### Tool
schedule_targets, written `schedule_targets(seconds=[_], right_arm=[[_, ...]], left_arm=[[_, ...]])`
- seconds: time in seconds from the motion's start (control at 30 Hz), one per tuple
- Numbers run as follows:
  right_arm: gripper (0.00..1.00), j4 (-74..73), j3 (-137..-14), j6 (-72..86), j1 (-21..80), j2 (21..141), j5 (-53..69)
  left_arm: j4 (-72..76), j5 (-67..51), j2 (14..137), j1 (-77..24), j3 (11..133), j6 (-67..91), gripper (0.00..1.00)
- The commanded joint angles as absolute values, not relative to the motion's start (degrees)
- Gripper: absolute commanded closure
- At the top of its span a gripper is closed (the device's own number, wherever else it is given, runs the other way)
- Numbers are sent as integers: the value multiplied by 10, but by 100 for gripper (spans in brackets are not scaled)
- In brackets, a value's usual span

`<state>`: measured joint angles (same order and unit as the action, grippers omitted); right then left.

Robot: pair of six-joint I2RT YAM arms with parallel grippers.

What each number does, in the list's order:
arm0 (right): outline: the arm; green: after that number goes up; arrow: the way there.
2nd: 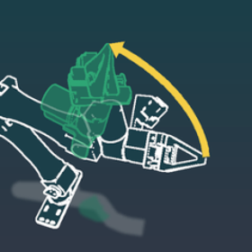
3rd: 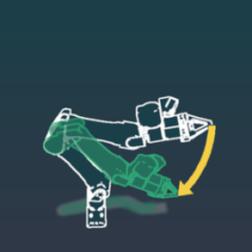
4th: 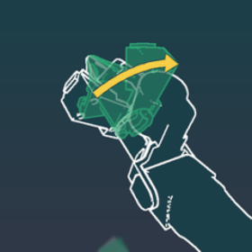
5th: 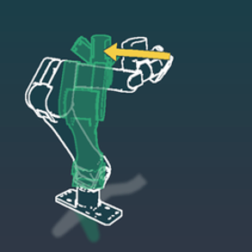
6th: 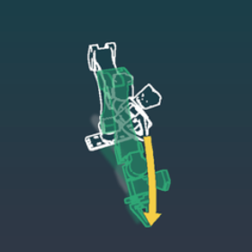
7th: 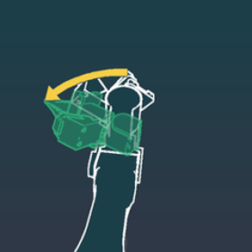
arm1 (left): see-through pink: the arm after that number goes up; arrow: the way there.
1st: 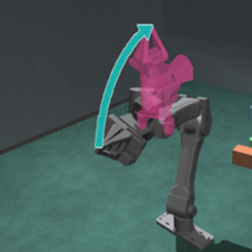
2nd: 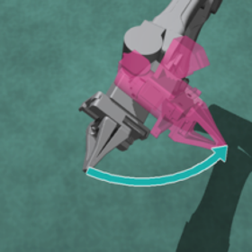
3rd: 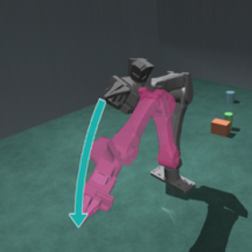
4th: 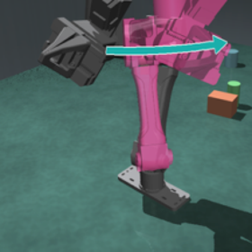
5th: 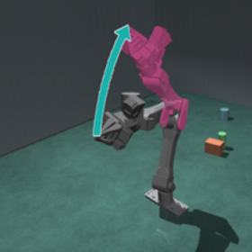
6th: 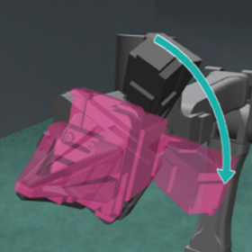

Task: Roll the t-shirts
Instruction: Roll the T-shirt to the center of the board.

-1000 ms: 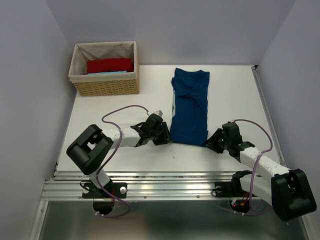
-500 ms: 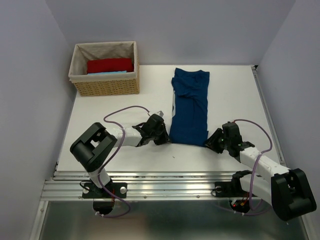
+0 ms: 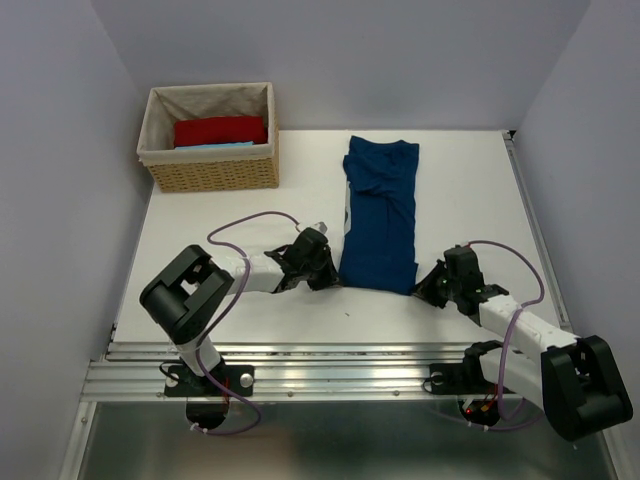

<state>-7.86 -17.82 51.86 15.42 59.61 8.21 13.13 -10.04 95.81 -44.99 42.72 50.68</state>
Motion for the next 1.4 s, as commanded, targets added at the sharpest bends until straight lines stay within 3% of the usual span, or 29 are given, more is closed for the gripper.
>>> schedule_targets(seconds=[0.0, 0.7, 1.37], right_arm=[[99, -84, -186, 510, 152, 582, 84], [99, -290, -238, 514, 163, 457, 106], [99, -293, -314, 484, 163, 529, 75]], left_arm=[[86, -91, 926, -452, 431, 492, 100], [-35, -136, 802, -460, 423, 500, 100], [-116, -147, 856, -429, 531, 497, 100]])
